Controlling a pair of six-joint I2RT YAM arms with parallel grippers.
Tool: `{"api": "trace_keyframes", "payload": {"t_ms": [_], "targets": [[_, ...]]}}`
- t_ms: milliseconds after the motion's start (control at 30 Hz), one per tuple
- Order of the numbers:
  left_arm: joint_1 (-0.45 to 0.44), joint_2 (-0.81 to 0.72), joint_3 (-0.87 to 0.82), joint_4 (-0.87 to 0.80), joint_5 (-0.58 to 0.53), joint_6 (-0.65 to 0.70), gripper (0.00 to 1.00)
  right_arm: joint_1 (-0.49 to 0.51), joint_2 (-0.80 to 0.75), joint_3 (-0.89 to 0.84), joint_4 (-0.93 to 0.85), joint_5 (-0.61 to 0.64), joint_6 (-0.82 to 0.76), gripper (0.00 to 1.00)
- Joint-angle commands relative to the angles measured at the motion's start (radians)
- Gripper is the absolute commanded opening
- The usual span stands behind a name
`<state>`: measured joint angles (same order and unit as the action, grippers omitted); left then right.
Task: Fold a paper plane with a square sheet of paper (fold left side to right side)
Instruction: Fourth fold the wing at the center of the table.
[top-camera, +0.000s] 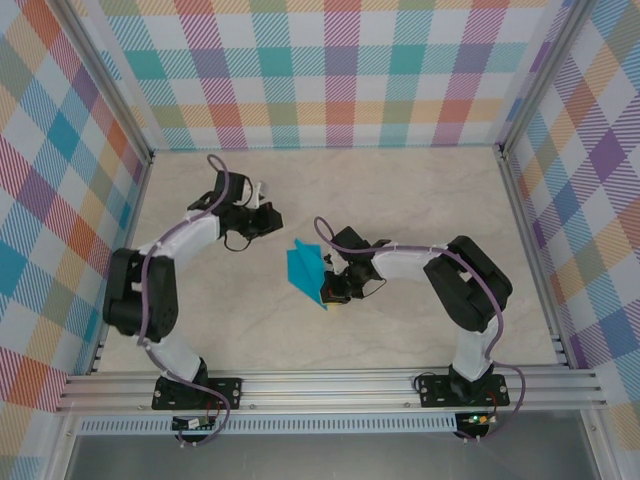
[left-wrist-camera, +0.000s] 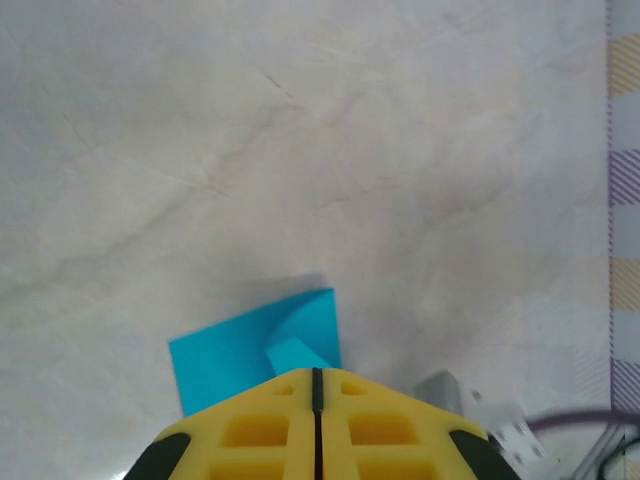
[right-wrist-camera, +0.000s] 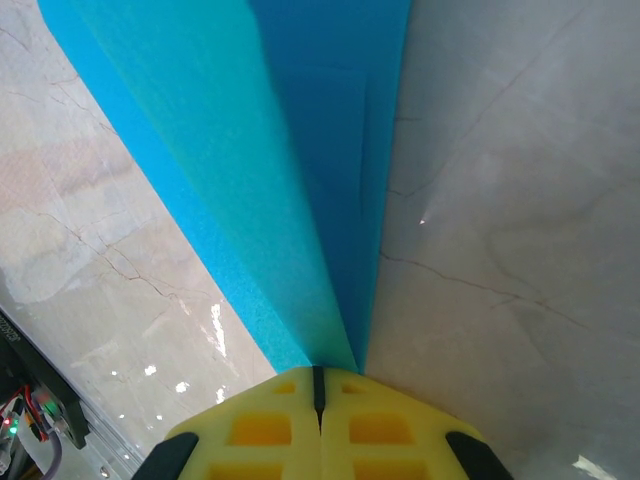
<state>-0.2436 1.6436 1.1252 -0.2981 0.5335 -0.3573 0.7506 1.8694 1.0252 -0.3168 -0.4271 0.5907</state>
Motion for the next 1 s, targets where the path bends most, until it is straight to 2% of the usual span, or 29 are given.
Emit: {"api": "trace_keyframes", "payload": {"t_ms": [0, 133, 333, 500, 967], "targets": [[-0.081, -0.09, -0.151, 0.102, 0.004, -0.098, 0.07, 0.022, 0.075, -0.039, -0.169, 0.087, -0.014, 0.0], [-0.179, -0.156, -0.263, 0.191, 0.02, -0.176, 0.06, 0.022, 0.077, -0.039, -0.171, 0.086, -0.019, 0.0], [-0.313, -0.133, -0.319, 0.271, 0.005, -0.236, 0.06, 0.023, 0.076, -0.039, -0.172, 0.09, -0.017, 0.0], [-0.338, -0.064, -0.331, 0.315, -0.006, -0.25, 0.06, 0.024, 0.078, -0.036, -0.181, 0.094, -0.023, 0.0], [-0.339, 0.053, -0.328, 0.375, -0.004, -0.257, 0.05, 0.032, 0.084, -0.03, -0.189, 0.096, -0.027, 0.0]]}}
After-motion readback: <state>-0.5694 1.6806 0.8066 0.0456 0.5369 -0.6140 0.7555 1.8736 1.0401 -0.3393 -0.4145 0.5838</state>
